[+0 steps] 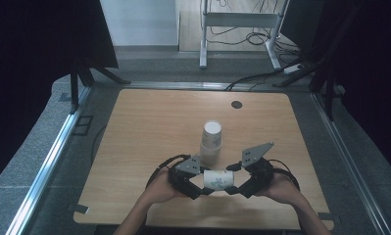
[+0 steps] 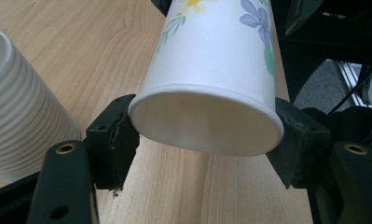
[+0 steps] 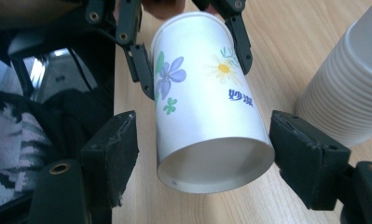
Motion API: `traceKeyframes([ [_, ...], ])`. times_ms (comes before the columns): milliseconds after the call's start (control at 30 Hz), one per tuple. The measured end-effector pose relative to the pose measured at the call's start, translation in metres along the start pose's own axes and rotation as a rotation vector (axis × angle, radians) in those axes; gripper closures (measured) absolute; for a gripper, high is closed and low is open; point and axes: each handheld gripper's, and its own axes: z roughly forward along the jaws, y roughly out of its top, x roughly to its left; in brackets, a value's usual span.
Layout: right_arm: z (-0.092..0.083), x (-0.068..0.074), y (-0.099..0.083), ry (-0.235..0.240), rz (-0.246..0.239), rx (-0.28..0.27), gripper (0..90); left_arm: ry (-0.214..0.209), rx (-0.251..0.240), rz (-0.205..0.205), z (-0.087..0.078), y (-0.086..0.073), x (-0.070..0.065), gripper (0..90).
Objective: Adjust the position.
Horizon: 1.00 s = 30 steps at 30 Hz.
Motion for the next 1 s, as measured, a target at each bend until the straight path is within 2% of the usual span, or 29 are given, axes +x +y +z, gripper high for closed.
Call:
traceKeyframes([
  [300, 0.006, 0.001, 0.011, -0.008, -0.027, 0.116, 24.4, -0.001, 0.029, 0.016, 0.003, 0.005, -0.001, 30.7],
  [400, 0.009, 0.003, 0.015, -0.012, -0.051, 0.166, 24.8, -0.003, 0.039, 0.017, 0.005, 0.005, -0.001, 30.7],
  [533, 0.014, 0.003, 0.018, 0.004, -0.061, 0.221, 25.6, -0.004, 0.054, 0.021, 0.006, 0.006, -0.002, 30.7],
  [833, 0.022, 0.002, 0.022, 0.011, -0.078, 0.291, 29.2, -0.011, 0.079, 0.032, 0.009, 0.008, -0.002, 30.6],
  [1000, 0.024, 0.002, 0.023, 0.007, -0.076, 0.312, 35.1, -0.016, 0.081, 0.040, 0.011, 0.009, -0.003, 30.6],
])
